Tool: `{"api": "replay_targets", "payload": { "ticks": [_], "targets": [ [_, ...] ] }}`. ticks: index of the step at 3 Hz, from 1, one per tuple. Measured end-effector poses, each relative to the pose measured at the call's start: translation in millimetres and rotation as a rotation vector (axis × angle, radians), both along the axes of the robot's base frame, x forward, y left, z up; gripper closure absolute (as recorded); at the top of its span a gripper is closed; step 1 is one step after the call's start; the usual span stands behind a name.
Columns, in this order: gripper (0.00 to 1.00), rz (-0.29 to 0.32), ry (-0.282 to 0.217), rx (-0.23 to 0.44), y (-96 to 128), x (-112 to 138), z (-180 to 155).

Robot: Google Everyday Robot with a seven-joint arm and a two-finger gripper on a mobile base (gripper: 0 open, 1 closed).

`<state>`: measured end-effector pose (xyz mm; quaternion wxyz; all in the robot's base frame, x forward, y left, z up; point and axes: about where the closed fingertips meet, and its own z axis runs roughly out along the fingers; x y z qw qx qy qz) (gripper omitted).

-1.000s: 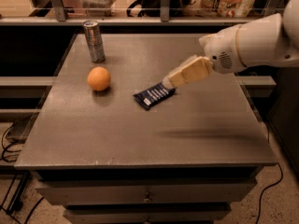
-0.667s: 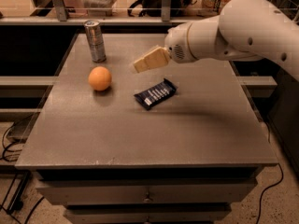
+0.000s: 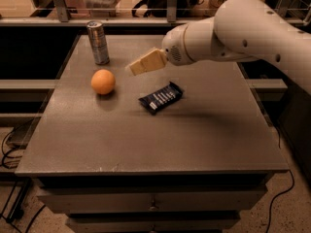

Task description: Pick redbull can

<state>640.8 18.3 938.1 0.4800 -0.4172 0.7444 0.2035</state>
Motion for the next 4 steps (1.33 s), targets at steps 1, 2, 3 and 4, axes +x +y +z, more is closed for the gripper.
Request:
{"api": "replay_targets", "payload": {
  "ticks": [1, 2, 3, 4],
  "targets": [
    [0.0, 0.014, 0.008, 0.025, 31, 18, -6],
    [0.0, 0.025, 0.011, 0.057, 60, 37, -9],
    [0.0, 0.052, 0.01, 0.082, 91, 57, -11],
    [0.0, 0.087, 0.015, 0.142, 121, 78, -14]
  ]
}}
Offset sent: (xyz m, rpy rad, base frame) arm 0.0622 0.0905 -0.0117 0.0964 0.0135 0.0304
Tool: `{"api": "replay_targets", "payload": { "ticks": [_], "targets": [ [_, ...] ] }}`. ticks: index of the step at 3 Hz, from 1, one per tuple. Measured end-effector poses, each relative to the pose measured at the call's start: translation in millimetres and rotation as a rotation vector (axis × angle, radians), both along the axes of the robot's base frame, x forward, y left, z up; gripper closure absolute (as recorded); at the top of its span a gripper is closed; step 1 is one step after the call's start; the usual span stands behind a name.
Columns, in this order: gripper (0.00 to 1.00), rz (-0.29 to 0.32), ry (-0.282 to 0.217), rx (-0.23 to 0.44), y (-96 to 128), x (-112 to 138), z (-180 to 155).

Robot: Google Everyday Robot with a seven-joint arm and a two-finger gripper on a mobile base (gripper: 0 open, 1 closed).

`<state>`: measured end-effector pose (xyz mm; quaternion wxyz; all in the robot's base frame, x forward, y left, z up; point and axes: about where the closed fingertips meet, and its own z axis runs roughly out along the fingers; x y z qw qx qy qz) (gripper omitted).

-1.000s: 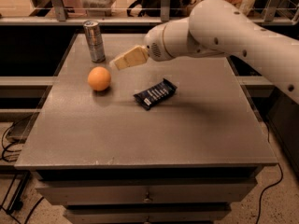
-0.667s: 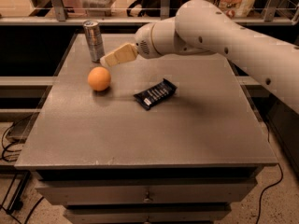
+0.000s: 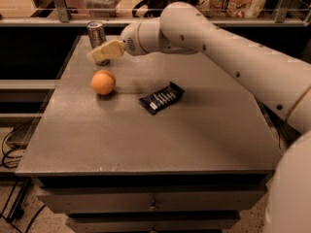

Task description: Pick redbull can

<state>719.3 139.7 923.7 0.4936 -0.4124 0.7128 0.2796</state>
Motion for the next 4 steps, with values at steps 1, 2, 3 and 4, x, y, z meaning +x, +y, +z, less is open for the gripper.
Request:
{"api": "replay_targets", "payload": {
  "ticks": [1, 2, 3, 4],
  "targets": [
    [0.0, 0.018, 0.013, 0.079, 21, 22, -6],
    [0.0, 0.024, 0.014, 0.131, 39, 43, -10],
    [0.18, 0.034, 0.011, 0.151, 56, 57, -11],
    [0.4, 0.034, 0.0, 0.151, 64, 61, -8]
  ]
}}
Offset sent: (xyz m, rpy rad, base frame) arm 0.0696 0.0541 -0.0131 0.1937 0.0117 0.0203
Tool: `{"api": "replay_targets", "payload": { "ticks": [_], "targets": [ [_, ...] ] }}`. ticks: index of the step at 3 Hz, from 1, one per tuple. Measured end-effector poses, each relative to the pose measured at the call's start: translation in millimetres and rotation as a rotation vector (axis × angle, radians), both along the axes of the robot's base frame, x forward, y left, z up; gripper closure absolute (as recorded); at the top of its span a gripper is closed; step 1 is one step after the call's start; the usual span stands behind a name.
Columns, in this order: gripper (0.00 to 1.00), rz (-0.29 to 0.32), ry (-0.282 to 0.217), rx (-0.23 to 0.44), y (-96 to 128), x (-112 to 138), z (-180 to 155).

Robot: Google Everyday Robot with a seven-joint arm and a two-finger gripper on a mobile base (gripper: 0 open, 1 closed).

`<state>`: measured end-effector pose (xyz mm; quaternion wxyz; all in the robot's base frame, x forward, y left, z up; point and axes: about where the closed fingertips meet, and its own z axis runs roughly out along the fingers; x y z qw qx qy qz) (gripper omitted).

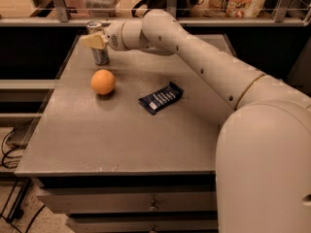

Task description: Pick redbull can

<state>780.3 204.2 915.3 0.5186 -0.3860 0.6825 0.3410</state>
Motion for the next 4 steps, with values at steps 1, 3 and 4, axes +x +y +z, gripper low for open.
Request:
{"api": "replay_targets", "payload": {
  "ticks": [1, 3, 4],
  "targets": [
    [0.64, -0.032, -0.035, -0.018, -9, -3, 13],
    [1.0, -0.123, -0.232, -0.061, -87, -33, 103],
    [1.0, -0.138, -0.246, -0.07, -100, -32, 105]
  ]
}}
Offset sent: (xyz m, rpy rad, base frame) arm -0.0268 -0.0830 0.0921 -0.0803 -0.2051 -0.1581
